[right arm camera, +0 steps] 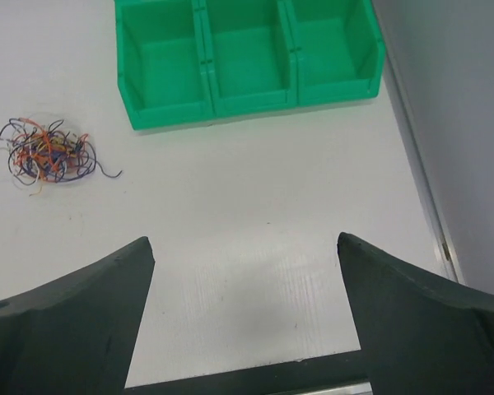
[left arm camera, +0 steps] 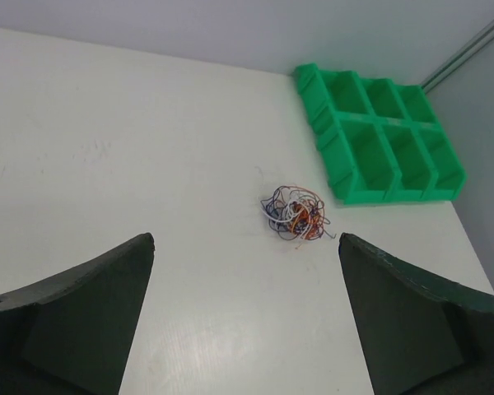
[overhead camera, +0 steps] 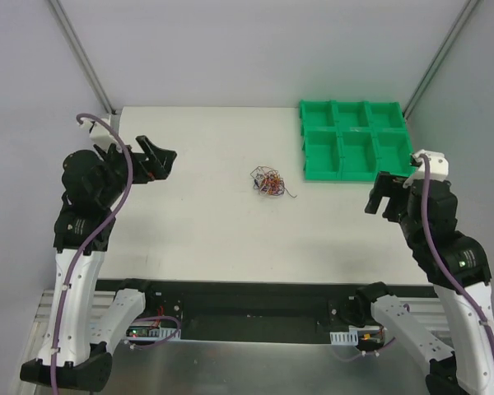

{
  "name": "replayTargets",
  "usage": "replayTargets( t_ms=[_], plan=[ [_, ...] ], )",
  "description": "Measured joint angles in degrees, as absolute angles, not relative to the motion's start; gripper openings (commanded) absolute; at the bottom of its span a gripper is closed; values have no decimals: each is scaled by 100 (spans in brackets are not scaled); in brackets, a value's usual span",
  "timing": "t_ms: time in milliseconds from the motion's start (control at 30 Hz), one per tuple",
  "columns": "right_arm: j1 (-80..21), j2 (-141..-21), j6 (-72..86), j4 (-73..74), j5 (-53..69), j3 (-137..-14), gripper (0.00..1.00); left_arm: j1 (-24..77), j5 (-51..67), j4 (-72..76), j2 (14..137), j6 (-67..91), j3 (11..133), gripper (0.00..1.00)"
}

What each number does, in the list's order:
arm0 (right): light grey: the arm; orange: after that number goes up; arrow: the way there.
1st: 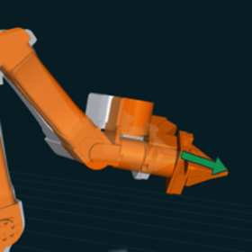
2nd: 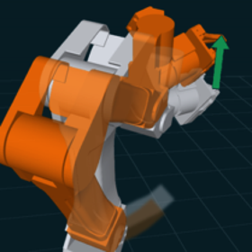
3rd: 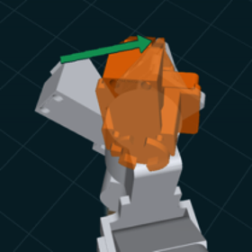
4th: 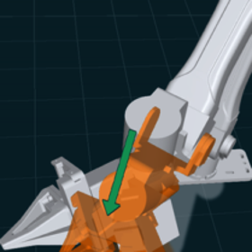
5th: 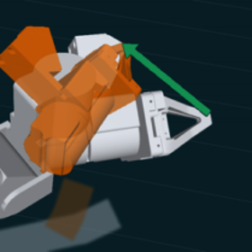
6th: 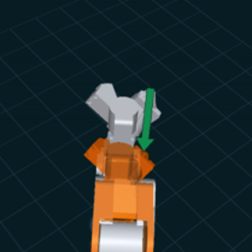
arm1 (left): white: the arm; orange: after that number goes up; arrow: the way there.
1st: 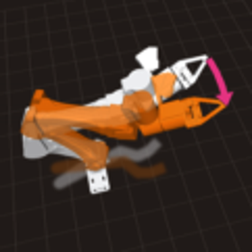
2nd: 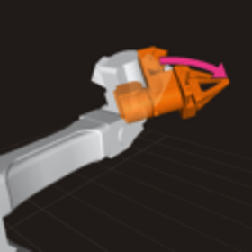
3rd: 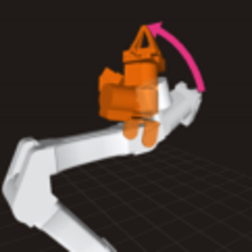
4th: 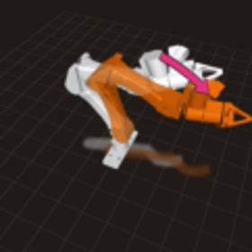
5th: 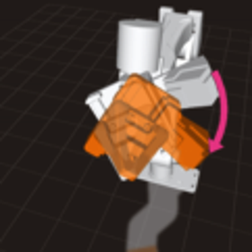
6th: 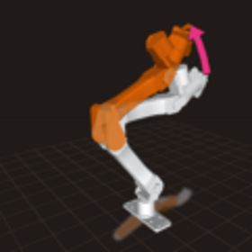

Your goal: Untangle the cables

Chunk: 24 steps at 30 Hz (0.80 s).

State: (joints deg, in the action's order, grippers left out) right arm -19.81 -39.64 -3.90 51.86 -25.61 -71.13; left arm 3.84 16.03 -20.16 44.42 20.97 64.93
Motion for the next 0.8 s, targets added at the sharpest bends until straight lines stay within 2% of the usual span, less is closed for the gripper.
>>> replayTargets(
  t_ms=[233, 467, 567, 633, 733, 800],
  plan=[
    [-2305, -4519, -165, 4504, -1356, -6508, 96, 381, 1796, -2344, 4598, 2038, 6381, 94],
    [-2919, -5673, 569, 2436, 725, -5247, 98, 384, 3037, -2318, 4670, 2250, 5778, 79],
    [-3070, -6608, 825, 1837, 1166, -5168, 99, 537, 3603, -2311, 4932, 2609, 5284, 79],
    [-3111, -7085, 897, 1503, 1306, -5166, 99, 910, 3712, -2309, 5094, 2832, 4976, 79],
    [-3179, -7640, 961, 985, 1352, -5153, 95, 2036, 3603, -2331, 5155, 3157, 4709, 80],
    [-3208, -7992, 961, 666, 1267, -5168, 89, 2637, 3516, -2274, 5116, 3330, 4685, 79]
  ],
)
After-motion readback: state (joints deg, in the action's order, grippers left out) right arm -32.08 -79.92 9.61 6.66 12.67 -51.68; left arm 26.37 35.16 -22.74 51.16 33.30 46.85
